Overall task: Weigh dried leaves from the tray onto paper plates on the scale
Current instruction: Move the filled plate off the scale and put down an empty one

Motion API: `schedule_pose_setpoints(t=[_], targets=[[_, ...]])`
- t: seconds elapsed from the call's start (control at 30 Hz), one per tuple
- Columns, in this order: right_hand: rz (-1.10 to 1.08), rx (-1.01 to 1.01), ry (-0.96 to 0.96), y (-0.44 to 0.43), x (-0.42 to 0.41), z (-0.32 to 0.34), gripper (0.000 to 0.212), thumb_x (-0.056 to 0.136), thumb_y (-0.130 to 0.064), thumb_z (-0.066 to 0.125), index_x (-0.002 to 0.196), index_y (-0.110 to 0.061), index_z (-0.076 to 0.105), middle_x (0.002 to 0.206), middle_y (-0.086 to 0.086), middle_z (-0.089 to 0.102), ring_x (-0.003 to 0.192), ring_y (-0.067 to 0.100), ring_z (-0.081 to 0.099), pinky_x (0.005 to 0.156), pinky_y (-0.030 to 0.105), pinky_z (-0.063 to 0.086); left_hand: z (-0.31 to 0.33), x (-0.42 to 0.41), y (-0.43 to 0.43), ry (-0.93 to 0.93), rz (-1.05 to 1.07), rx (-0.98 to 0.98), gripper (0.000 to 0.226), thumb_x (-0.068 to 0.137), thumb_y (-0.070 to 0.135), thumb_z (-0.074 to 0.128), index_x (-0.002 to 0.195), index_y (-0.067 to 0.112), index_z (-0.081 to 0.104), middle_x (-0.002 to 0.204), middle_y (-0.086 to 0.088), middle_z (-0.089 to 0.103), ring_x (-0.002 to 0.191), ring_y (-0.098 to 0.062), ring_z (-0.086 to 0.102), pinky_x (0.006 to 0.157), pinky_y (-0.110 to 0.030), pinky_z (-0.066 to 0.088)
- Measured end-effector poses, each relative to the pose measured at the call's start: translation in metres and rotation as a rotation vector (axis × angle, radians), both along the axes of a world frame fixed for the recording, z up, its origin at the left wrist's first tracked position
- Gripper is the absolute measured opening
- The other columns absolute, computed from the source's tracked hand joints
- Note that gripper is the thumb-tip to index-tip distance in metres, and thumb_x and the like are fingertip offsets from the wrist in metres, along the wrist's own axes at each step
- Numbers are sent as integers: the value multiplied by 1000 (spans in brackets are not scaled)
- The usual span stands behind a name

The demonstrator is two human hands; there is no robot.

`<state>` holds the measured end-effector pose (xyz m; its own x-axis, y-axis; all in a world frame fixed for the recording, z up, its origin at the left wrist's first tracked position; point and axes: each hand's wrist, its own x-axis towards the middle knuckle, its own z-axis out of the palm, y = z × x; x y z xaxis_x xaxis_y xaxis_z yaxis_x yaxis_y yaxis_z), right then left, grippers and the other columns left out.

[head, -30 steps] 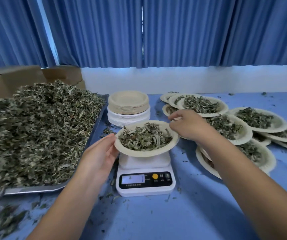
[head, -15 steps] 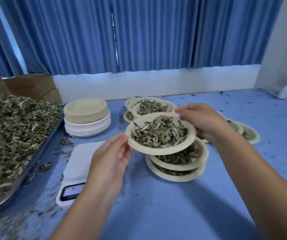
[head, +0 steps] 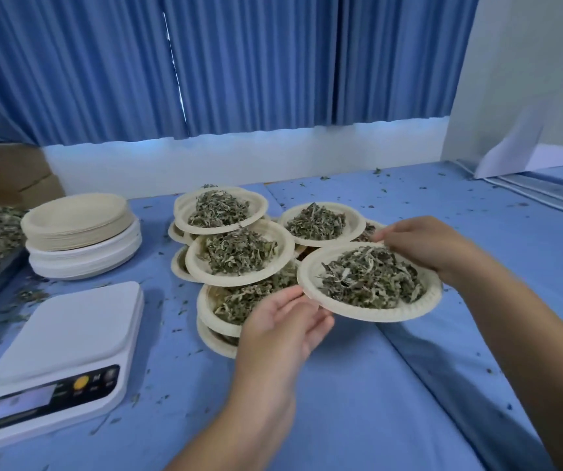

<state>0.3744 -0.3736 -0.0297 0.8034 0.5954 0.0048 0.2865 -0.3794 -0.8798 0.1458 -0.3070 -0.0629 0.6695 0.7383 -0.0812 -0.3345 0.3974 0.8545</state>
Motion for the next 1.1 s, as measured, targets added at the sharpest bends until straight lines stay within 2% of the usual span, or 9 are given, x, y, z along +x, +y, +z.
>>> schedule_pose_setpoints(t=[0.2, 0.3, 0.43, 0.47, 0.53, 0.6, 0.83, 0.97, 1.1], targets=[[-34, -41, -7, -18, 26, -10, 15, 81, -31, 73, 86, -17, 76, 80, 1, 75, 79, 18, 70, 80, 34, 55, -12, 27, -22, 66, -19, -22, 23, 87, -6, 57, 108, 3, 58, 95, -10, 73, 83, -16, 70, 68, -20, 57], [-39, -81, -26, -23, 36, -12, 15, 82, -31, 72, 87, -17, 76, 87, -1, 73, 84, 14, 66, 84, 33, 51, -16, 36, -28, 87, -28, 9, 20, 87, -5, 58, 104, 7, 60, 97, -7, 73, 88, -17, 70, 68, -19, 56], [-39, -169, -83, -35, 45, -14, 18, 85, -29, 68, 88, -14, 76, 90, -2, 70, 84, 9, 59, 80, 31, 46, -22, 46, -36, 126, -62, 37, 20, 87, -5, 57, 103, 7, 59, 98, -8, 71, 86, -17, 70, 71, -22, 57], [-35, -191, -90, -38, 47, -14, 17, 86, -27, 67, 88, -14, 77, 87, -3, 70, 80, 9, 59, 74, 29, 46, -23, 47, -37, 136, -70, 43, 20, 87, -6, 56, 102, 7, 59, 98, -8, 70, 84, -17, 70, 72, -23, 58], [-14, -251, -81, -43, 48, -14, 15, 88, -19, 62, 85, -18, 76, 65, -8, 67, 58, 11, 52, 53, 23, 40, -25, 49, -40, 158, -79, 59, 18, 87, -5, 57, 99, 9, 58, 99, -7, 69, 85, -18, 69, 75, -25, 58], [21, -329, -58, -46, 50, -15, 19, 87, -12, 58, 84, -21, 75, 48, -7, 57, 47, 15, 41, 45, 19, 32, -28, 48, -41, 176, -89, 65, 18, 87, -2, 60, 100, 10, 58, 104, -7, 68, 85, -18, 69, 77, -27, 58], [68, -493, -33, -51, 54, -19, 23, 83, -4, 56, 89, -18, 73, 68, 4, 60, 57, 17, 49, 49, 20, 42, -36, 52, -37, 262, -174, 116, 25, 88, 1, 59, 112, 5, 56, 113, -9, 65, 82, -17, 70, 75, -27, 58], [34, -526, -45, -54, 56, -23, 26, 81, -1, 55, 91, -18, 72, 69, 5, 61, 60, 18, 51, 50, 21, 43, -34, 57, -33, 339, -255, 130, 24, 89, 3, 56, 112, 9, 55, 119, -7, 60, 62, -11, 65, 65, -27, 58], [-40, -468, -57, -52, 57, -29, 27, 80, 1, 52, 88, -16, 72, 58, 6, 56, 46, 20, 46, 48, 22, 39, -28, 65, -30, 412, -265, 136, 37, 90, 4, 54, 126, 12, 52, 121, -8, 55, 46, -7, 56, 50, -24, 55]])
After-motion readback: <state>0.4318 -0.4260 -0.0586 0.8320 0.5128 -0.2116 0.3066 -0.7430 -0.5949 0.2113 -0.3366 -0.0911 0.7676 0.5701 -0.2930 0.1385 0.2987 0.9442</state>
